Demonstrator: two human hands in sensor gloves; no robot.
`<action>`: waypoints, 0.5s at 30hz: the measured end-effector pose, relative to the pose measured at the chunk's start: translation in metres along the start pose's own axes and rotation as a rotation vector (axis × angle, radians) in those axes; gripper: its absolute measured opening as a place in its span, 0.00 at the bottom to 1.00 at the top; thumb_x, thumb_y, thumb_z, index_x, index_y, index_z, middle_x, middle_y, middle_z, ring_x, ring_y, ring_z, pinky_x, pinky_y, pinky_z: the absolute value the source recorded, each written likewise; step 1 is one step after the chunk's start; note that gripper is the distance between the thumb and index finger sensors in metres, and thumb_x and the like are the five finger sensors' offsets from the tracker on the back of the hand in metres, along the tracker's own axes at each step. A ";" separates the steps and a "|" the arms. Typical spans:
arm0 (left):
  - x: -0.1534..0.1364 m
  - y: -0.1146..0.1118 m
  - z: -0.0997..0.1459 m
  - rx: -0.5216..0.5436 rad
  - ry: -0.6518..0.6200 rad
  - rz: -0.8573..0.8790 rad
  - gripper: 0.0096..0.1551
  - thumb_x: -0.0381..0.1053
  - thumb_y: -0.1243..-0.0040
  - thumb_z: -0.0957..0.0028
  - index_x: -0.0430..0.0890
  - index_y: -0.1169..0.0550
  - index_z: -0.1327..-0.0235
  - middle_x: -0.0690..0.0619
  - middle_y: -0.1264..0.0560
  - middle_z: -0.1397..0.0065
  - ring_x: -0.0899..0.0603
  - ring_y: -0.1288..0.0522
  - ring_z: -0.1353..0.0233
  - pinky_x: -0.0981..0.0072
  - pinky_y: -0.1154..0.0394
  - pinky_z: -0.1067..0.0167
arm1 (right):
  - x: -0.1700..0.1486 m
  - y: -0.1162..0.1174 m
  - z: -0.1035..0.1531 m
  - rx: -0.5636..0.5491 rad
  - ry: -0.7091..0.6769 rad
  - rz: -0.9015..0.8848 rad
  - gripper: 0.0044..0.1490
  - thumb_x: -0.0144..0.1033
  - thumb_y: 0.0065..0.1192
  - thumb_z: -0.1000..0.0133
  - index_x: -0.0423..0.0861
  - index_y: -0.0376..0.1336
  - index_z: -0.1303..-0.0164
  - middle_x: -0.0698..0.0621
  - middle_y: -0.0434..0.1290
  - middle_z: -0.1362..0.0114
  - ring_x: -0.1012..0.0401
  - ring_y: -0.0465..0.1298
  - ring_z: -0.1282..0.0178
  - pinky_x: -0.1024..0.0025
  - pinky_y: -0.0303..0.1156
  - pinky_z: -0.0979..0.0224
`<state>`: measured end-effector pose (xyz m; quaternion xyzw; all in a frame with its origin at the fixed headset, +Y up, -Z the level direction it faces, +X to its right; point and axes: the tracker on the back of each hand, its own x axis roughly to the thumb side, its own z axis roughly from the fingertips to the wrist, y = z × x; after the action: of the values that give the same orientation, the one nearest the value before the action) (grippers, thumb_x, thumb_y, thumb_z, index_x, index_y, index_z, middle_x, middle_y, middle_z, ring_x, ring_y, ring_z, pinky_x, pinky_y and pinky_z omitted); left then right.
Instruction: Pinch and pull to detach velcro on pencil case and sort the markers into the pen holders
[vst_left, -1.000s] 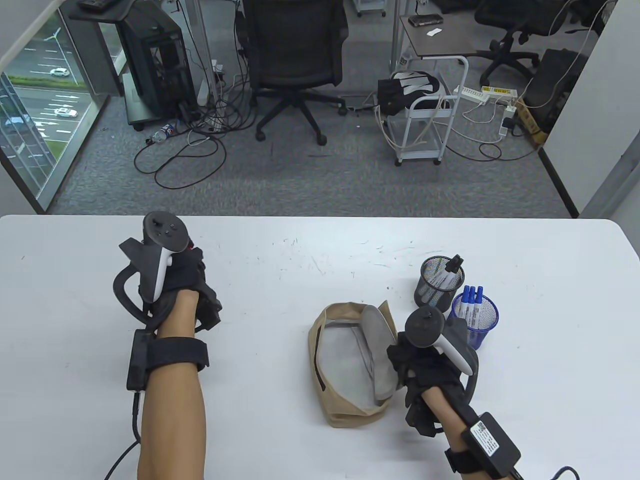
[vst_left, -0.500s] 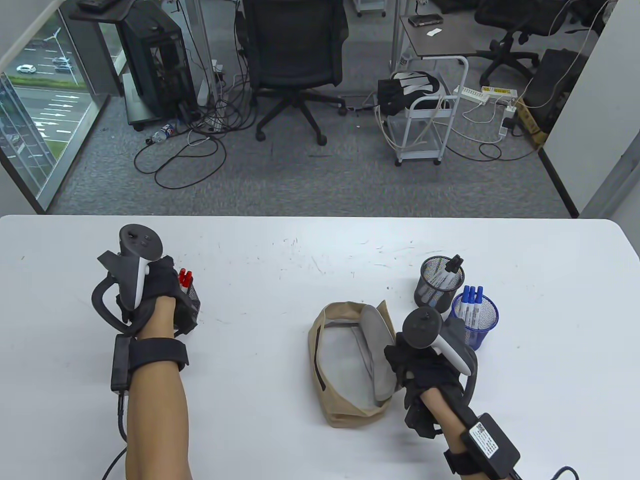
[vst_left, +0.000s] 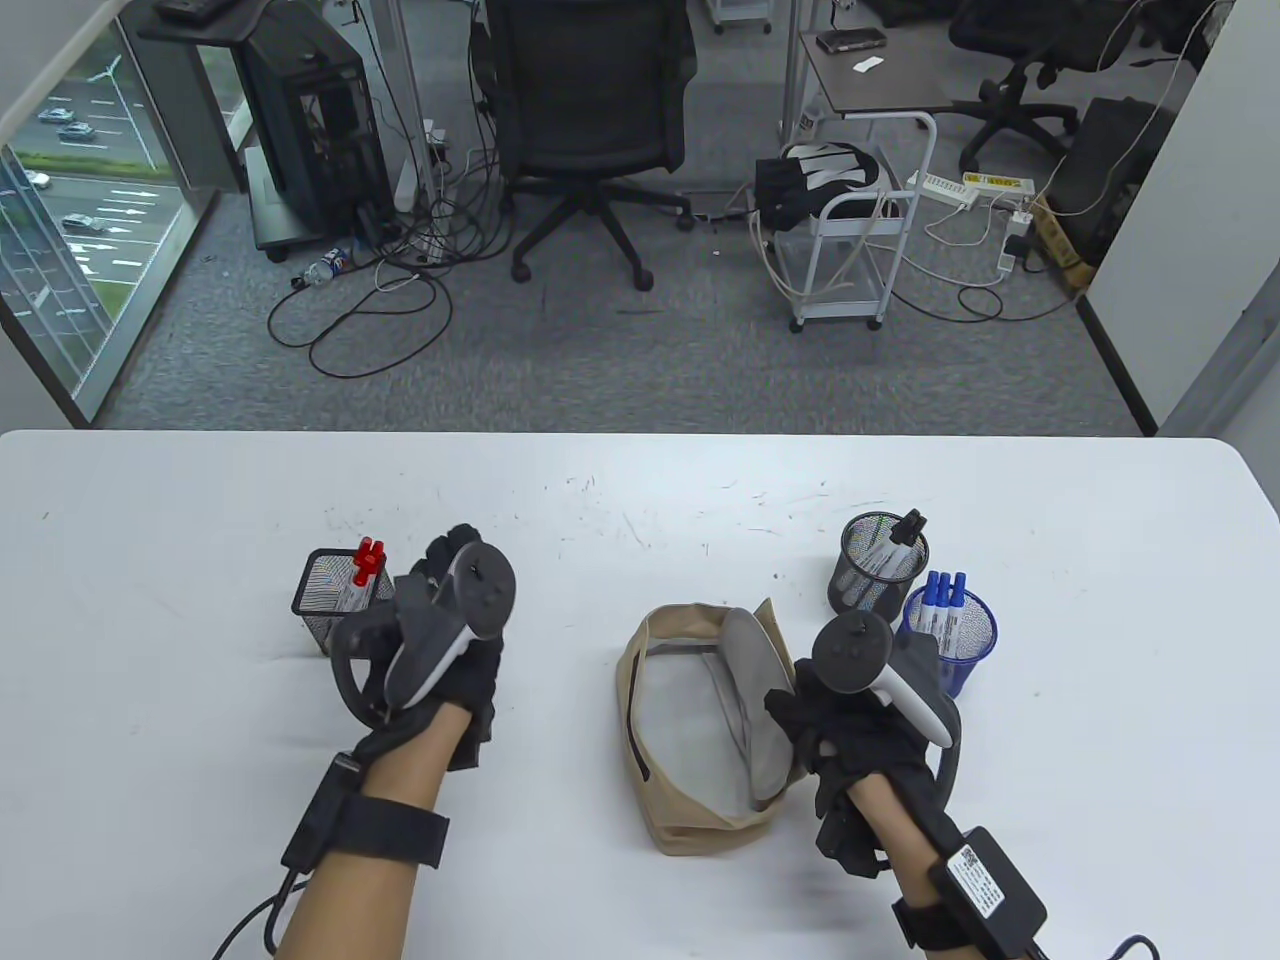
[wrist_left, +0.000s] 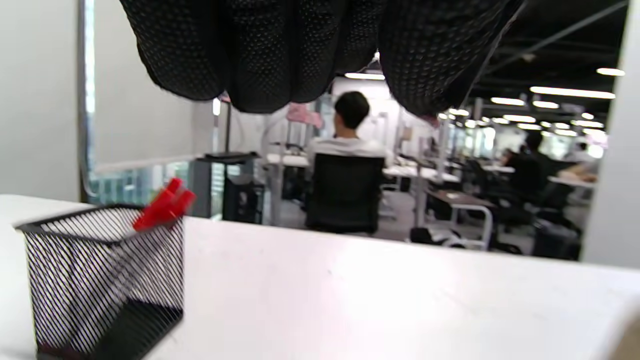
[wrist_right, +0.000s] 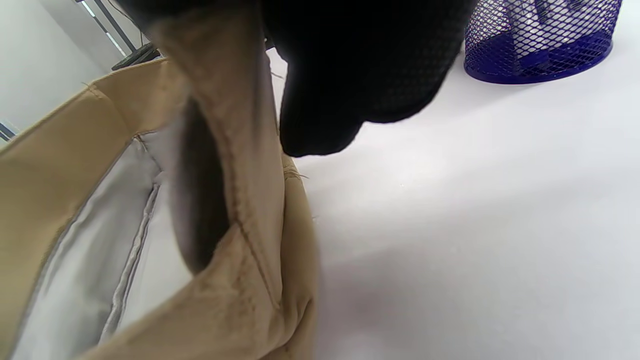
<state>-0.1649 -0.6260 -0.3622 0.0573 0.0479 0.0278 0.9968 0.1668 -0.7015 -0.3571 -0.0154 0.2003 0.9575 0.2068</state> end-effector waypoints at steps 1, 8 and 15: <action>0.005 -0.009 0.007 -0.027 -0.021 -0.009 0.44 0.60 0.36 0.48 0.46 0.31 0.18 0.44 0.26 0.19 0.36 0.24 0.24 0.45 0.24 0.35 | 0.001 0.000 0.000 -0.001 0.000 0.005 0.42 0.48 0.70 0.45 0.32 0.65 0.30 0.38 0.82 0.40 0.54 0.87 0.63 0.64 0.82 0.60; 0.014 -0.085 0.040 -0.304 -0.116 -0.011 0.49 0.66 0.64 0.43 0.47 0.55 0.10 0.44 0.54 0.08 0.35 0.53 0.13 0.38 0.50 0.24 | 0.001 0.000 0.000 -0.005 0.002 0.010 0.43 0.48 0.69 0.45 0.32 0.64 0.29 0.38 0.82 0.39 0.53 0.87 0.62 0.63 0.82 0.59; 0.013 -0.130 0.054 -0.362 -0.129 -0.036 0.50 0.67 0.72 0.45 0.48 0.61 0.12 0.45 0.64 0.09 0.35 0.63 0.14 0.38 0.57 0.24 | 0.003 -0.006 0.008 -0.022 -0.007 0.020 0.45 0.51 0.67 0.45 0.29 0.64 0.30 0.36 0.82 0.39 0.53 0.87 0.61 0.62 0.82 0.59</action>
<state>-0.1401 -0.7605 -0.3256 -0.1223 -0.0208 0.0145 0.9922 0.1663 -0.6923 -0.3518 -0.0125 0.1891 0.9617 0.1978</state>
